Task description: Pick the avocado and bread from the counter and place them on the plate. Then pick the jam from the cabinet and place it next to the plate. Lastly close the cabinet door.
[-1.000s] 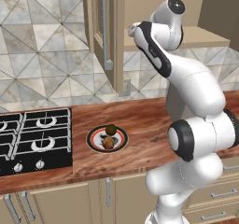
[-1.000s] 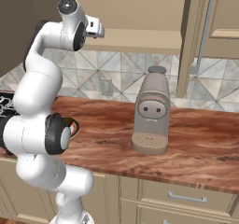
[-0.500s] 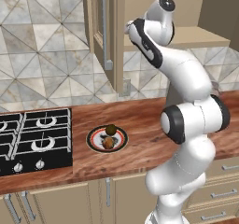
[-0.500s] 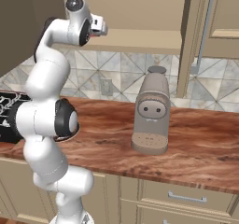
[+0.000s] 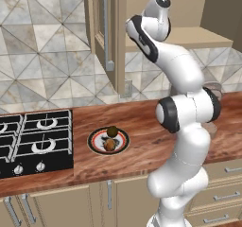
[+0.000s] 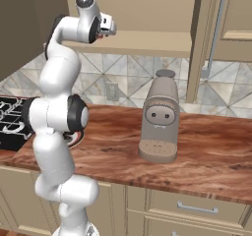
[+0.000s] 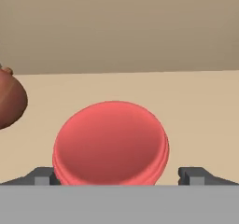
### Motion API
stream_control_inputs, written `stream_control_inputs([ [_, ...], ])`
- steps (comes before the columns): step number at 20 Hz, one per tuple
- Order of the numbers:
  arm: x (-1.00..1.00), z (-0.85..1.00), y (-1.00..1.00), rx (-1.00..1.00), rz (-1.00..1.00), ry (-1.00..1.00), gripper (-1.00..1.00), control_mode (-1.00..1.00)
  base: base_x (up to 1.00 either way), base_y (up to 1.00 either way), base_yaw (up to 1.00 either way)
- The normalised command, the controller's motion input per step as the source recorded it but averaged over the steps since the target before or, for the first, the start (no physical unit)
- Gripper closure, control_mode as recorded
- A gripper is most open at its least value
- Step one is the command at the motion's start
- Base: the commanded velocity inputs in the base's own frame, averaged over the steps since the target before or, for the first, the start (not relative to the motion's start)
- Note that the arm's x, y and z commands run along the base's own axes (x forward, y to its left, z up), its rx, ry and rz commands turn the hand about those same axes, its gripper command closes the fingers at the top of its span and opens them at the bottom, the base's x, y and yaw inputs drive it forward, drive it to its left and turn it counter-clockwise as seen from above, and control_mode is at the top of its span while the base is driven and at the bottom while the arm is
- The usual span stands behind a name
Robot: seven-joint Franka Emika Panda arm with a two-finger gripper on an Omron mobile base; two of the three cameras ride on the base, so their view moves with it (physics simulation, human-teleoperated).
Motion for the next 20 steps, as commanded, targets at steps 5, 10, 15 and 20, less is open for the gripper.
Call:
stream_control_inputs([
  [5,0.29,-0.01,0.11,0.00,0.00,0.02,-1.00,-1.00,0.00,0.00,0.00],
  [10,0.07,-0.14,0.11,0.00,0.00,0.00,1.00,-1.00,0.00,0.00,0.00],
  [15,-0.13,-0.65,-0.14,0.03,0.00,0.01,1.00,-1.00,0.00,0.00,0.00],
  [20,-0.06,-0.46,-0.17,0.01,0.00,-0.02,1.00,-1.00,0.00,0.00,0.00],
])
